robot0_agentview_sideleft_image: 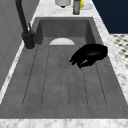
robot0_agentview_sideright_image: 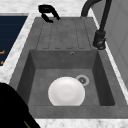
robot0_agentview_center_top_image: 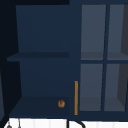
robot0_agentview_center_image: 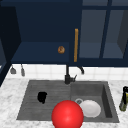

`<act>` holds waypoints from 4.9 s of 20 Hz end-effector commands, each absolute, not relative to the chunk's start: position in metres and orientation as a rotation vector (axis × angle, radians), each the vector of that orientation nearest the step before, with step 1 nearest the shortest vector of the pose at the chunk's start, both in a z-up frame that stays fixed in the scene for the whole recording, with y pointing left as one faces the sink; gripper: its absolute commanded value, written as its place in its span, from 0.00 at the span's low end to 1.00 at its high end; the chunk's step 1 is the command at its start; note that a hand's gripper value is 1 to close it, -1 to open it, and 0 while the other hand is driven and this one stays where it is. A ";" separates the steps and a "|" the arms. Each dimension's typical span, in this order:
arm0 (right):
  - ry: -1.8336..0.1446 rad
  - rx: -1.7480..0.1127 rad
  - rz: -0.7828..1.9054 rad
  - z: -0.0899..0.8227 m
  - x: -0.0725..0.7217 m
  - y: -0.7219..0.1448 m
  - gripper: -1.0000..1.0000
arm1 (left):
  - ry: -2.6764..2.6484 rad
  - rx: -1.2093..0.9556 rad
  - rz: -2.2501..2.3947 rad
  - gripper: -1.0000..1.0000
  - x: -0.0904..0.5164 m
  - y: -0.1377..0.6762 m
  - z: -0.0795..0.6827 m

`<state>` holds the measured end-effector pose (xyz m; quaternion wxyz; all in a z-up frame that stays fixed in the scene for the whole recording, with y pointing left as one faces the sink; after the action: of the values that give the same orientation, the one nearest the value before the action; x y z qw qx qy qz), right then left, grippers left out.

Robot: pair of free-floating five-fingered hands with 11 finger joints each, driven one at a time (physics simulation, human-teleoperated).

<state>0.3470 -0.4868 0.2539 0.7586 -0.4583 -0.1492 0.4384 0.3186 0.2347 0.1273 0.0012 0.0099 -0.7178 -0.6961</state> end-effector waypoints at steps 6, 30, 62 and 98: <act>-0.350 -0.958 1.010 0.248 0.380 -0.509 0.00 | -2.253 0.031 -2.185 0.50 0.319 0.235 0.127; -0.251 -0.702 1.131 0.227 0.398 -0.512 0.00 | -2.253 0.031 -2.185 0.50 0.319 0.235 0.127; -0.294 -0.581 1.158 0.202 0.389 -0.506 1.00 | -2.253 0.031 -2.185 0.50 0.319 0.235 0.127; -0.319 -0.584 1.165 0.319 0.422 -0.306 1.00 | -2.253 0.031 -2.185 0.50 0.319 0.235 0.127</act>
<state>0.4208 -0.3289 0.3208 0.7869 -0.2602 -0.1405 0.5416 0.3186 0.2347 0.1273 0.0012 0.0099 -0.7178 -0.6961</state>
